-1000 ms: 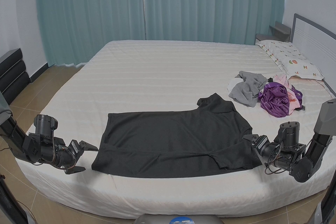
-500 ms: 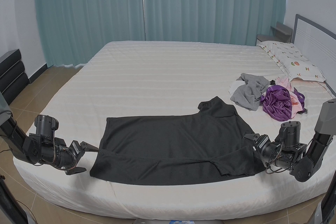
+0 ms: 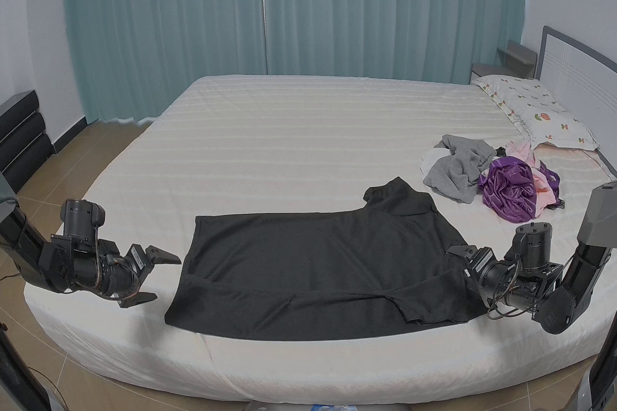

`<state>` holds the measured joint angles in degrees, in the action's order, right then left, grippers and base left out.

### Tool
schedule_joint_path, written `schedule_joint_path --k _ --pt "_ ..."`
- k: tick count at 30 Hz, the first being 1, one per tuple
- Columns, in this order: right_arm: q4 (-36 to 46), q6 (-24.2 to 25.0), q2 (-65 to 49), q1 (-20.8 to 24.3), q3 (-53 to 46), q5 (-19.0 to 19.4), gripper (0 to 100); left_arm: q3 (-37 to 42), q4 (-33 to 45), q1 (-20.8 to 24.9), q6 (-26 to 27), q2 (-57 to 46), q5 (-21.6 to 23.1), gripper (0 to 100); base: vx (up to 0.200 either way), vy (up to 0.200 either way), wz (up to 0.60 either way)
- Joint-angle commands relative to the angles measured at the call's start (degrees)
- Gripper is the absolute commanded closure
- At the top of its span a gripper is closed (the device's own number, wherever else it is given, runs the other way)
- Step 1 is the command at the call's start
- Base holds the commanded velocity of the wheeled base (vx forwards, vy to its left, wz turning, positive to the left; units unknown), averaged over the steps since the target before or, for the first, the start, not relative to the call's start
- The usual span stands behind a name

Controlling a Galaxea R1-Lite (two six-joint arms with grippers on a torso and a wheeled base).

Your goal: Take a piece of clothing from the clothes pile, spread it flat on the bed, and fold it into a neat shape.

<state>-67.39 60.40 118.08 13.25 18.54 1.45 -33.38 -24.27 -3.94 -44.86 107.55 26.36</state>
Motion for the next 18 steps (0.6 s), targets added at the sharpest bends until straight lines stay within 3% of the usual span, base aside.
schedule_joint_path --k 1,11,18 --pt "0.0 0.2 0.1 -0.2 -0.3 2.0 0 -6.3 0.5 0.0 0.0 -0.2 -0.1 0 0.000 0.000 0.00" --pt "-0.1 2.2 0.1 -2.1 -0.3 6.6 0 -27.4 0.7 2.7 -0.1 15.1 -0.9 0 0.000 0.000 0.00" --pt "-0.1 3.3 0.1 -3.9 -0.2 10.1 0 -42.9 0.8 5.6 0.0 28.5 -6.3 0 0.000 0.000 0.00"
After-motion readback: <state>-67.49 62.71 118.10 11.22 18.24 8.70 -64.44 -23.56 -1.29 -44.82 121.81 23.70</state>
